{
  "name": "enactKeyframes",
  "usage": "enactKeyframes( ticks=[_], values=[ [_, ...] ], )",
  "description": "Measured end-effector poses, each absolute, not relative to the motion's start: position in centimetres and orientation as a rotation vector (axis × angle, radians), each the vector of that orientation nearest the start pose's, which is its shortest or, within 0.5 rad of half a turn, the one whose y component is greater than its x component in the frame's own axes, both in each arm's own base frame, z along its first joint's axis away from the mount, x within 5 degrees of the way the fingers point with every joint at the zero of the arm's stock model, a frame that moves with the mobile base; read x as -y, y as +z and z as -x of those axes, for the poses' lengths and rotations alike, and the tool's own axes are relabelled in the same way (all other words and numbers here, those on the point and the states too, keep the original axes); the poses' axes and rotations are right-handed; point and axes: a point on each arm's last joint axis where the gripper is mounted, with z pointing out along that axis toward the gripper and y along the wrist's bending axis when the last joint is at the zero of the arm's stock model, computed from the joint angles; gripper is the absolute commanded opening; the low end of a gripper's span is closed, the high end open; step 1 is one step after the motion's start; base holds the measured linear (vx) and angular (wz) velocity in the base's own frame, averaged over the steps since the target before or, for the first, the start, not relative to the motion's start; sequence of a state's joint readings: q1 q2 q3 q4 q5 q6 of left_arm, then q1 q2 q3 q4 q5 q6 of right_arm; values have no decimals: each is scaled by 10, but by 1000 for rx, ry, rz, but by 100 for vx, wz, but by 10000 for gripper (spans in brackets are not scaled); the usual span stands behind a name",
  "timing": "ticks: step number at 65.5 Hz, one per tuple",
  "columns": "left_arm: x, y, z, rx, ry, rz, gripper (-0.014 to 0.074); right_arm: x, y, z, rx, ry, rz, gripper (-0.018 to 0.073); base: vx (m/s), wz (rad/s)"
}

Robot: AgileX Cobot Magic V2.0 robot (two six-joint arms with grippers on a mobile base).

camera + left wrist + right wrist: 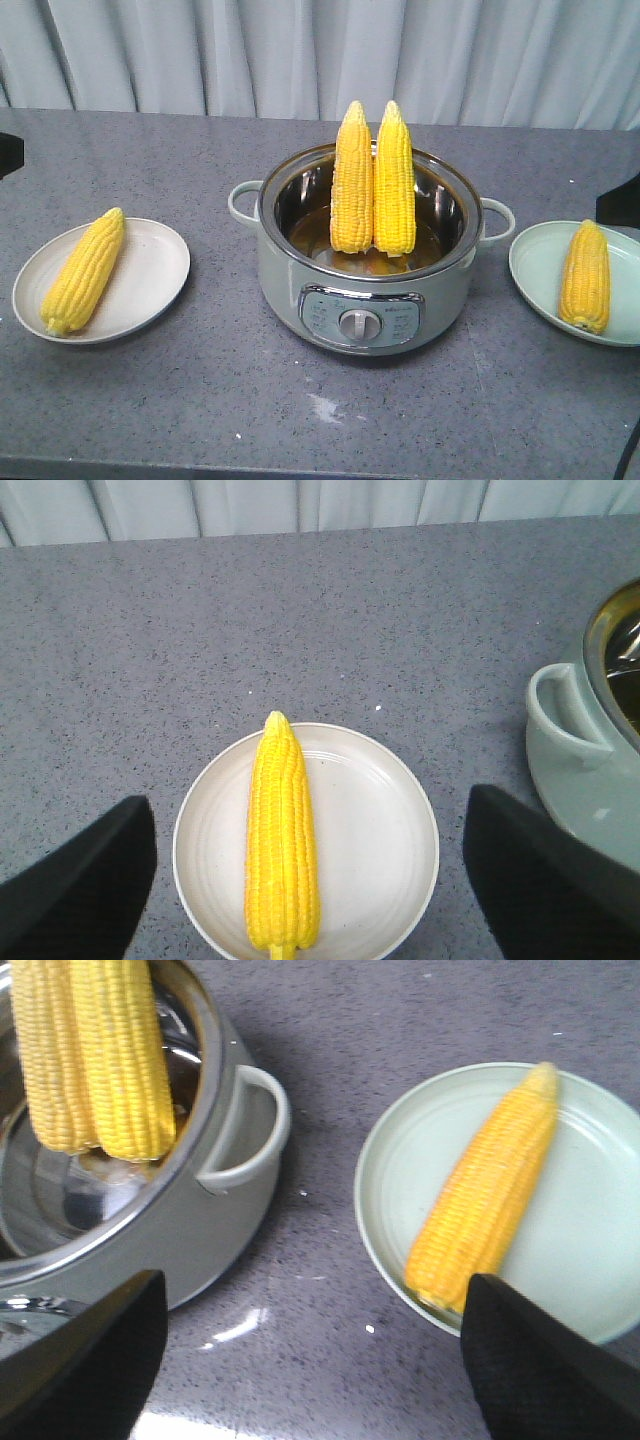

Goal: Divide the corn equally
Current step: 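Move the right gripper back over the pot toward the remaining corn, then grasp another corn cob with the right gripper and lift it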

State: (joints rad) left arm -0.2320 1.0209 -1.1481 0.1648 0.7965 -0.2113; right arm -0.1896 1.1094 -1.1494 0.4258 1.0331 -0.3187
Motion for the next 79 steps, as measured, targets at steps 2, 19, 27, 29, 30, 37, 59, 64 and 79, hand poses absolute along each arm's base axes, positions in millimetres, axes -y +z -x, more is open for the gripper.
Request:
enactKeyframes(
  ticks=[2, 19, 27, 29, 30, 37, 59, 64, 79],
  values=[
    [36, 410, -198, -2141, -67, -75, 587, 7, 379, -217, -2387, 331, 54, 580, 0, 0],
    [36, 410, -199, -2135, -72, -68, 587, -30, 364, -264, -2410, 424, 255, 580, 0, 0],
    [36, 410, -199, -2135, -73, -68, 587, -55, 372, -290, -2366, 455, 334, 580, 0, 0],
    [36, 410, -199, -2135, -73, -68, 587, -61, 375, -297, -2353, 461, 348, 580, 0, 0],
    [36, 410, -199, -2135, -73, -68, 587, -64, 376, -300, -2349, 463, 353, 580, 0, 0],
    [36, 410, -199, -2135, -73, -68, 587, -82, 379, -325, -2336, 453, 403, 580, 0, 0],
    [36, 410, -199, -2135, -73, -68, 587, -129, 347, -383, -2392, 451, 496, 580, 0, 0],
    [36, 410, -199, -2135, -73, -68, 587, -132, 340, -391, -2397, 444, 493, 580, 0, 0],
    [36, 410, -199, -2135, -72, -68, 587, -131, 324, -404, -2405, 397, 450, 557, 0, 0]
  ],
)
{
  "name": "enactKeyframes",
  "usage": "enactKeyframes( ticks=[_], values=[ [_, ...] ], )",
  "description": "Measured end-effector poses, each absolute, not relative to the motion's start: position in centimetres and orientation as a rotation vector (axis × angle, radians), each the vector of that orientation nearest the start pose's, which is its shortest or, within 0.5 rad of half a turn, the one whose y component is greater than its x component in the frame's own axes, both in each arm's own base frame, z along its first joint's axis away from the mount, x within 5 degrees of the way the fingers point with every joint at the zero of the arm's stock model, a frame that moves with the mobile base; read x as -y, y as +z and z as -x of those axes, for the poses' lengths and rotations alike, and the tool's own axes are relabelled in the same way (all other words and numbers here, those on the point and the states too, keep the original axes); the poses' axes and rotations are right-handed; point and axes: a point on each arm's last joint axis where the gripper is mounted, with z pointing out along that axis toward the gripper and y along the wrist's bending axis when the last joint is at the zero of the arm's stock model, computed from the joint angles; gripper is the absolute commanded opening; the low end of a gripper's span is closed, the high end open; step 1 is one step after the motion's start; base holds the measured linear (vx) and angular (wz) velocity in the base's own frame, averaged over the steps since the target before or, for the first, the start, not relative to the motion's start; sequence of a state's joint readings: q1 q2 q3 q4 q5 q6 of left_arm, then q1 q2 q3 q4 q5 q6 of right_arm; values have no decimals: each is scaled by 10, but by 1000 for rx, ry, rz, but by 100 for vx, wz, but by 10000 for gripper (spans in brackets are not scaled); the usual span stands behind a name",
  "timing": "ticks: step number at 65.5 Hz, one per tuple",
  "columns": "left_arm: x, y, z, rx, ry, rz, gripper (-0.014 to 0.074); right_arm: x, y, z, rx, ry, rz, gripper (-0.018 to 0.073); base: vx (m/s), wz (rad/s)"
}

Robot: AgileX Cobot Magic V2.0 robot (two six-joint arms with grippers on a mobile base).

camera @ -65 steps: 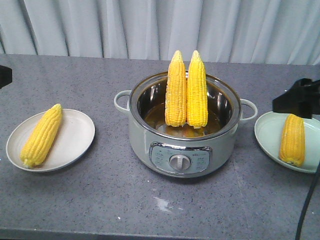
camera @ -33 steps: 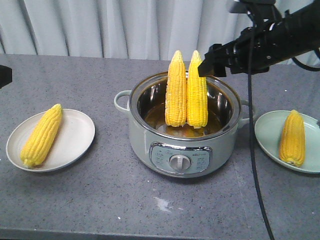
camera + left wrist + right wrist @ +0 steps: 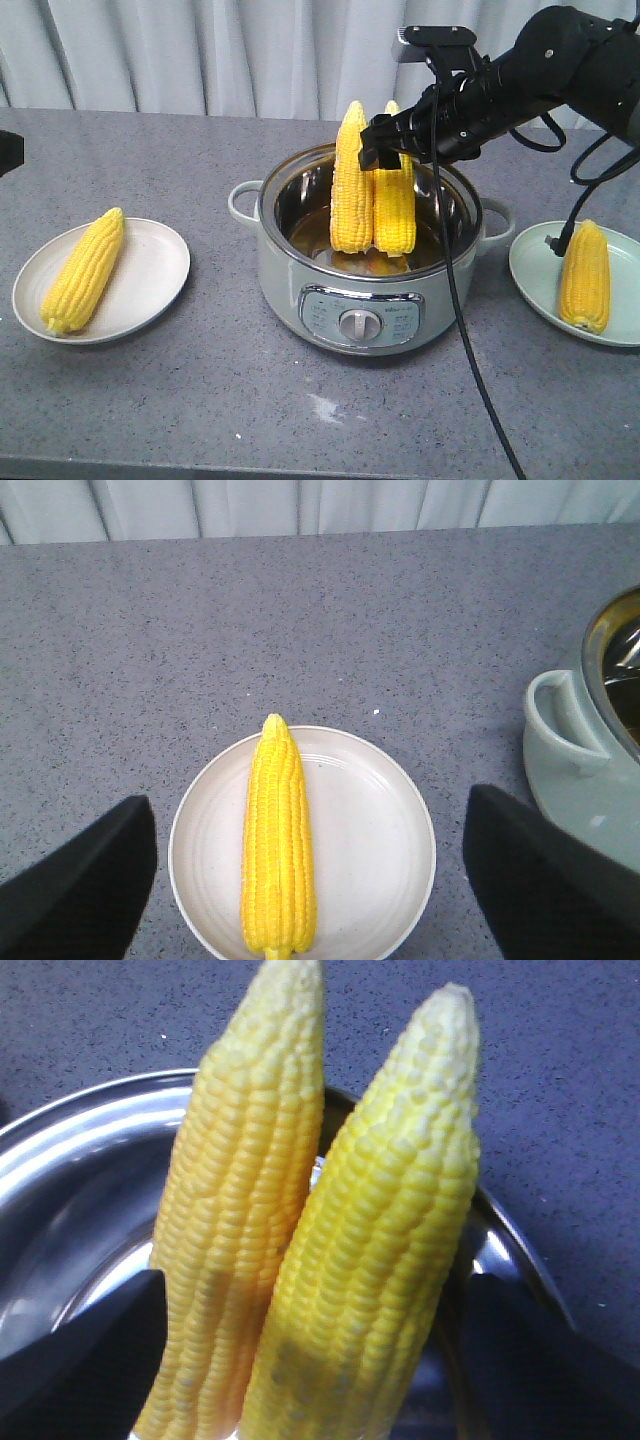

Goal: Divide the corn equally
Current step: 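Grasp another corn cob with the right gripper and lift it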

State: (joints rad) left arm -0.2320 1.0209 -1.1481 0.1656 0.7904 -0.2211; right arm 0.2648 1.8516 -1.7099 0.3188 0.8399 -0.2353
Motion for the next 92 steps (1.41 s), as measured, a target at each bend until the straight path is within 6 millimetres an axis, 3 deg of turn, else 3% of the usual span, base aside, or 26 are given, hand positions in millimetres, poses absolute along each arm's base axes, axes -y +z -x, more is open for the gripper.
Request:
enactKeyframes(
  ticks=[21, 76, 92],
  values=[
    [36, 410, -199, -2135, -72, -68, 587, -127, 323, -406, -2411, 323, 423, 480, 0, 0],
    [36, 410, -199, -2135, -73, -65, 587, -133, 306, -425, -2378, 365, 355, 470, 0, 0],
    [36, 410, -199, -2135, -73, -65, 587, -134, 302, -429, -2363, 377, 337, 327, 0, 0]
  ],
)
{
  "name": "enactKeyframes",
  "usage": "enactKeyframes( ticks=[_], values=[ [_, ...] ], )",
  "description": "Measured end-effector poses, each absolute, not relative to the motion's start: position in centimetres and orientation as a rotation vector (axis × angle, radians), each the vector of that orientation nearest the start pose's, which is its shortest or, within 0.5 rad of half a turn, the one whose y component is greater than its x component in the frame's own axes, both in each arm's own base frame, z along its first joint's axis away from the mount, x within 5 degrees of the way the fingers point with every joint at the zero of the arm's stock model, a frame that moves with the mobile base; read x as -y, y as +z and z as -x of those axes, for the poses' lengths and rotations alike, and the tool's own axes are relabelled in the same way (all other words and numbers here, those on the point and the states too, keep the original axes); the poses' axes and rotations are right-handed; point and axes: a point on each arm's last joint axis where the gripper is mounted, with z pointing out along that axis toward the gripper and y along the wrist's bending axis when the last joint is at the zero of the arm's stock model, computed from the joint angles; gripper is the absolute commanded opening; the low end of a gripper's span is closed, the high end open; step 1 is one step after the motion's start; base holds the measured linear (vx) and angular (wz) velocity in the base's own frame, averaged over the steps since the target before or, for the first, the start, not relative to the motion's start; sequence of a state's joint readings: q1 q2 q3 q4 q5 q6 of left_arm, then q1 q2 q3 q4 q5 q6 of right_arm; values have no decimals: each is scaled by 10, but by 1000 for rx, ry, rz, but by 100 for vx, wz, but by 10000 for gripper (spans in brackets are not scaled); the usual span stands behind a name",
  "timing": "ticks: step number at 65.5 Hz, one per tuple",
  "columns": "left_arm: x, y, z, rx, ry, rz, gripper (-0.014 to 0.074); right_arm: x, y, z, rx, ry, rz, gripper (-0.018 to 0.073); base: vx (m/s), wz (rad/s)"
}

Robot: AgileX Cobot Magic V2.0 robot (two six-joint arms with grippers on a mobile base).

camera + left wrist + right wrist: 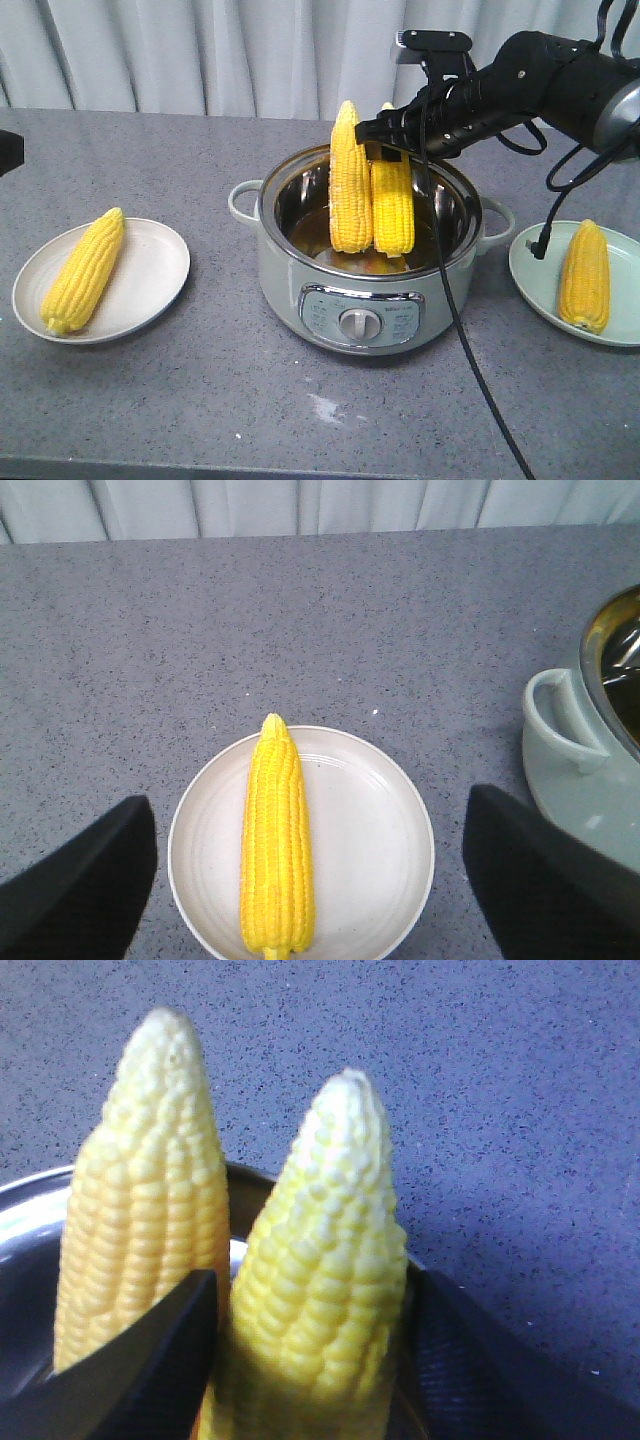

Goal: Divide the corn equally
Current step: 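Grasp another corn cob with the right gripper and lift it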

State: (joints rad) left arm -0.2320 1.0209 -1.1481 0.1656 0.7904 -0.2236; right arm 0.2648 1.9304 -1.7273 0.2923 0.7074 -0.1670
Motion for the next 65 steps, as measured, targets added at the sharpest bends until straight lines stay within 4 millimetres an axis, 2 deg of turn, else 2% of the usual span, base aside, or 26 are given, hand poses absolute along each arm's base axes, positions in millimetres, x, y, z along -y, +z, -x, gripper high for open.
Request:
enactKeyframes(
  ticks=[3, 13, 28, 37, 41, 49, 59, 65],
  values=[
    [36, 410, -199, -2135, -74, -64, 587, -134, 302, -430, -2362, 384, 332, 264, 0, 0],
    [36, 410, -199, -2135, -74, -64, 587, -135, 300, -430, -2365, 396, 325, 162, 0, 0],
    [36, 410, -199, -2135, -74, -64, 587, -138, 297, -425, -2416, 415, 342, 160, 0, 0],
    [36, 410, -199, -2135, -74, -64, 587, -135, 307, -416, -2432, 399, 365, 165, 0, 0],
    [36, 410, -199, -2135, -74, -64, 587, -133, 317, -410, -2419, 397, 372, 166, 0, 0],
    [36, 410, -199, -2135, -74, -64, 587, -127, 355, -389, -2349, 396, 384, 169, 0, 0],
    [36, 410, -199, -2135, -74, -64, 587, -115, 404, -353, -2261, 354, 390, 172, 0, 0],
    [36, 410, -199, -2135, -74, -64, 587, -104, 427, -333, -2229, 290, 374, 174, 0, 0]
  ],
)
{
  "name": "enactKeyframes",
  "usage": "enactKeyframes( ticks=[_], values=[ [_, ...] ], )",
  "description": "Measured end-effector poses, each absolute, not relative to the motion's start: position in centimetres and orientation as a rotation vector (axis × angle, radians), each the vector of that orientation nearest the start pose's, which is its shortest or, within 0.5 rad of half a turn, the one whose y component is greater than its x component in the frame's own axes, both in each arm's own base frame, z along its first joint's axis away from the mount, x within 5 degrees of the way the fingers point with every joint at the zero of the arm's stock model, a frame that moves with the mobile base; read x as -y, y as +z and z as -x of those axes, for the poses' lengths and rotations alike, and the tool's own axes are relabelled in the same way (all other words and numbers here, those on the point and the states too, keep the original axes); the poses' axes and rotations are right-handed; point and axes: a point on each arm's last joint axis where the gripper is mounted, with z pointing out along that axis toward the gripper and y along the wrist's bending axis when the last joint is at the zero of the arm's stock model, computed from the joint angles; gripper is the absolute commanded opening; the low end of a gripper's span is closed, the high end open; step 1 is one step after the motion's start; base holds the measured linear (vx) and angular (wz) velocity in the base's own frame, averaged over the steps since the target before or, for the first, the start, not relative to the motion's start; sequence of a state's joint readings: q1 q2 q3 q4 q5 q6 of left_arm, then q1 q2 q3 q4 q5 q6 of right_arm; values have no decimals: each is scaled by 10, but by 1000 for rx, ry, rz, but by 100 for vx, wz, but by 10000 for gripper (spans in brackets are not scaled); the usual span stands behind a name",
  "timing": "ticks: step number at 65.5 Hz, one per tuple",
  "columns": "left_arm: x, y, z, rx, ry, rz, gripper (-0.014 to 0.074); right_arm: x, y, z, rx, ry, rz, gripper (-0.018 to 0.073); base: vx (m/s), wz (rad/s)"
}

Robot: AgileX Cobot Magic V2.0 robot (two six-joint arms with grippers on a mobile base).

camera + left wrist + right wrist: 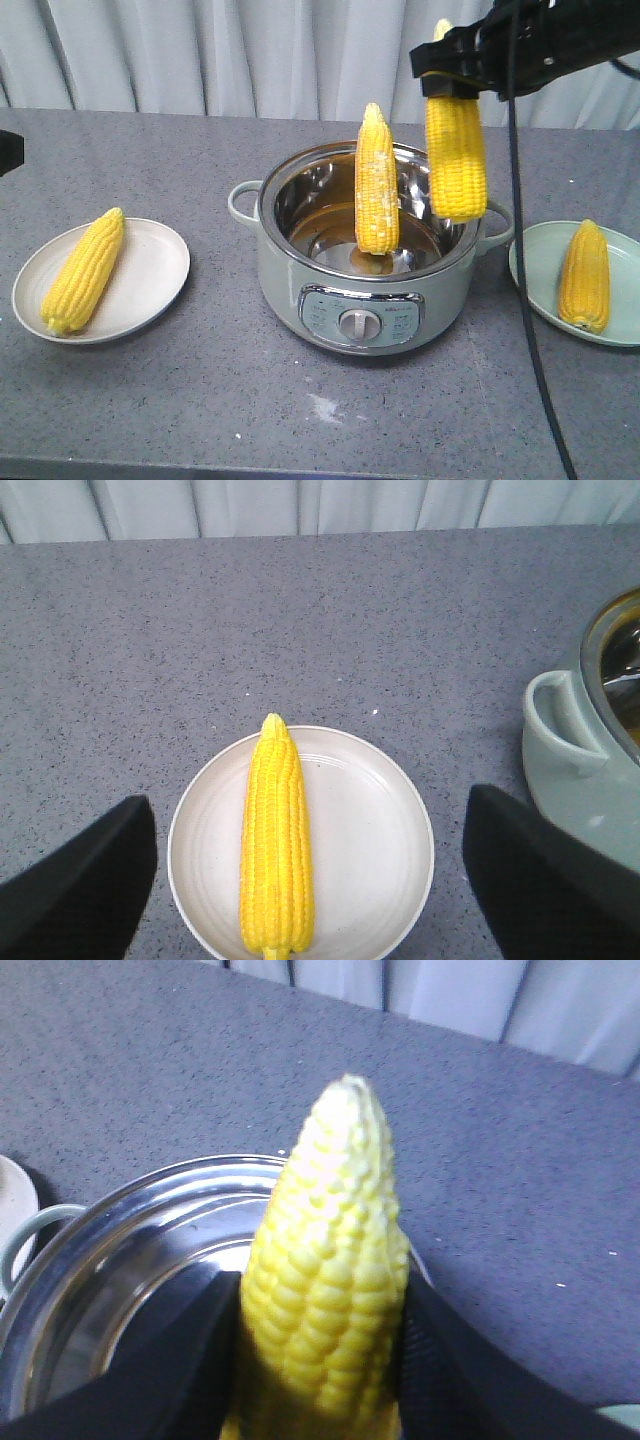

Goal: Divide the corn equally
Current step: 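Grasp another corn cob with the right gripper and lift it, then reach the left gripper over the pot to the last standing corn cob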

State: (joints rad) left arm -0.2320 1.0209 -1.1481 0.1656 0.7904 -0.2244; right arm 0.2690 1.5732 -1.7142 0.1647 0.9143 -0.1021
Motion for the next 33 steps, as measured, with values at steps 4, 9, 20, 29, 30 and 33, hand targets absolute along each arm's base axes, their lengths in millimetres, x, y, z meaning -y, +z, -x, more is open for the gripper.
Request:
enactKeyframes(
  ticks=[4, 9, 20, 29, 30, 33],
  values=[
    [36, 410, -199, -2135, -74, -64, 587, -96, 439, -319, -2217, 240, 356, 175, 0, 0],
    [36, 410, -199, -2135, -74, -64, 587, -86, 453, -302, -2210, 174, 322, 176, 0, 0],
    [36, 410, -199, -2135, -74, -64, 587, -62, 472, -270, -2237, 44, 221, 180, 0, 0],
    [36, 410, -199, -2135, -74, -64, 587, -42, 480, -253, -2263, -3, 139, 185, 0, 0],
    [36, 410, -199, -2135, -74, -64, 587, -39, 480, -252, -2266, -9, 129, 185, 0, 0],
    [36, 410, -199, -2135, -74, -64, 587, -33, 482, -247, -2266, -20, 104, 186, 0, 0]
  ],
)
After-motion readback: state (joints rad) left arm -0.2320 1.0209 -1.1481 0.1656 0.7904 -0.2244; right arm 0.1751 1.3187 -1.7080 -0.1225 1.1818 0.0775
